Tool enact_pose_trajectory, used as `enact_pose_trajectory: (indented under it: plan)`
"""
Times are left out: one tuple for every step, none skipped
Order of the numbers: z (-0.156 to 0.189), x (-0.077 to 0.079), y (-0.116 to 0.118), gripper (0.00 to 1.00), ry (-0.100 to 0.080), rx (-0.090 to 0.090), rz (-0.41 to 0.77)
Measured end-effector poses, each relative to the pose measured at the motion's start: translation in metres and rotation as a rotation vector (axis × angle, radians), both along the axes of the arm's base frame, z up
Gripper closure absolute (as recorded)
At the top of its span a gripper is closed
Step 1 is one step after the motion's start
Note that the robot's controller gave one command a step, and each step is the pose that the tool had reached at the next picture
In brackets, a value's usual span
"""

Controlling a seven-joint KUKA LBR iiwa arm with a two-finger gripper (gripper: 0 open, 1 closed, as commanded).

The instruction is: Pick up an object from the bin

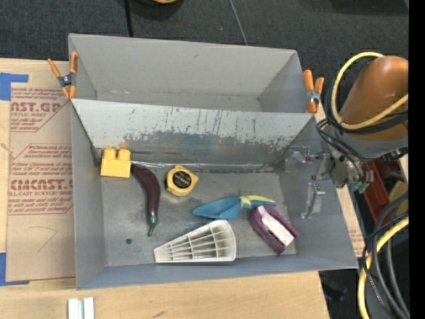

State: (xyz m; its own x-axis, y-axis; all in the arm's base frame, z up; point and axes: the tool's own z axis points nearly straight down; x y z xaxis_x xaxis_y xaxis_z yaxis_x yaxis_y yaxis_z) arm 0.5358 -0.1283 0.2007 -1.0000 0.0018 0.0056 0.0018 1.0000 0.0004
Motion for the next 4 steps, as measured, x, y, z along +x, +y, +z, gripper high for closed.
enact_pose_trajectory:
  plan:
    - [0.004, 0.002, 0.0, 0.0, -0.008, -0.001, 0.002]
    - [-0.021, 0.002, 0.014, 0.0, -0.012, -0.003, 0.068]
    - [-0.08, -0.001, 0.042, 0.0, -0.012, -0.002, 0.151]
    - [-0.126, -0.017, 0.078, 0.0, -0.014, -0.003, 0.197]
